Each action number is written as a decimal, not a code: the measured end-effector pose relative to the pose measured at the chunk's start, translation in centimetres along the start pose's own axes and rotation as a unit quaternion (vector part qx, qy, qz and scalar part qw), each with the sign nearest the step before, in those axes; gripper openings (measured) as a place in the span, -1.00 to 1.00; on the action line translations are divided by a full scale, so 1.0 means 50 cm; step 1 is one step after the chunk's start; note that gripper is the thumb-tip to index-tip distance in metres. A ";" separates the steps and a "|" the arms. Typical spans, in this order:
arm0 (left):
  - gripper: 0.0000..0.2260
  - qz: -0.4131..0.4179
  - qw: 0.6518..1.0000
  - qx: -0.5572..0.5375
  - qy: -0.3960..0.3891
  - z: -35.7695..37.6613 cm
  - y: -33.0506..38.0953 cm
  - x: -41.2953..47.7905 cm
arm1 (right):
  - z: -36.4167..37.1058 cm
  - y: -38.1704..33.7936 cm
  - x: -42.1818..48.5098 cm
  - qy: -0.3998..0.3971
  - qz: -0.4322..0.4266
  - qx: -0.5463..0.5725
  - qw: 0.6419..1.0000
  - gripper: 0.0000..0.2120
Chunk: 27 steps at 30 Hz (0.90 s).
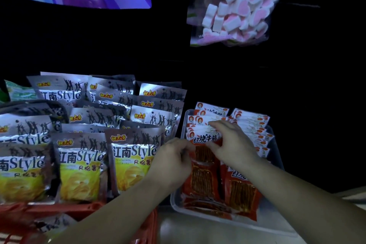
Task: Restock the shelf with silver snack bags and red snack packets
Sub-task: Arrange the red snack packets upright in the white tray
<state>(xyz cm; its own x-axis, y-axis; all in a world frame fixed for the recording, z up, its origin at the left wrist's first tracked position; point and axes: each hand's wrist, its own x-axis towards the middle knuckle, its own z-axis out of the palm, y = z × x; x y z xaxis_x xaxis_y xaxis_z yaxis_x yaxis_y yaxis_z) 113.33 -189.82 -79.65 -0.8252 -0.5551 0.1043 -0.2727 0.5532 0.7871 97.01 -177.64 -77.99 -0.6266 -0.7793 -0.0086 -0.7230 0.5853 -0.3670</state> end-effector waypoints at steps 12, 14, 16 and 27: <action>-0.77 -0.003 1.000 -0.021 -0.007 0.003 -0.024 0.011 | 0.040 0.025 0.020 0.042 -0.021 -0.035 0.998 -0.91; -0.77 -0.004 0.999 -0.031 -0.008 0.003 -0.026 0.012 | 0.039 0.028 0.010 0.085 -0.041 0.014 0.995 -0.86; -0.76 -0.006 0.999 -0.044 -0.012 0.000 -0.024 0.013 | 0.023 0.027 0.007 0.124 -0.048 0.063 0.989 -0.86; -0.75 -0.039 0.998 -0.035 -0.020 0.001 -0.005 -0.003 | 0.017 0.042 -0.008 -0.031 -0.026 -0.070 0.997 -0.55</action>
<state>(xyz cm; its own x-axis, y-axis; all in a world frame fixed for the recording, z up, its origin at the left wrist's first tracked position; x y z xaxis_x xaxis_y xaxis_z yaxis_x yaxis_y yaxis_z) 113.47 -189.84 -79.88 -0.8227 -0.5683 0.0169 -0.3032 0.4636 0.8325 95.98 -176.28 -79.56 -0.5706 -0.8195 -0.0527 -0.7906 0.5656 -0.2345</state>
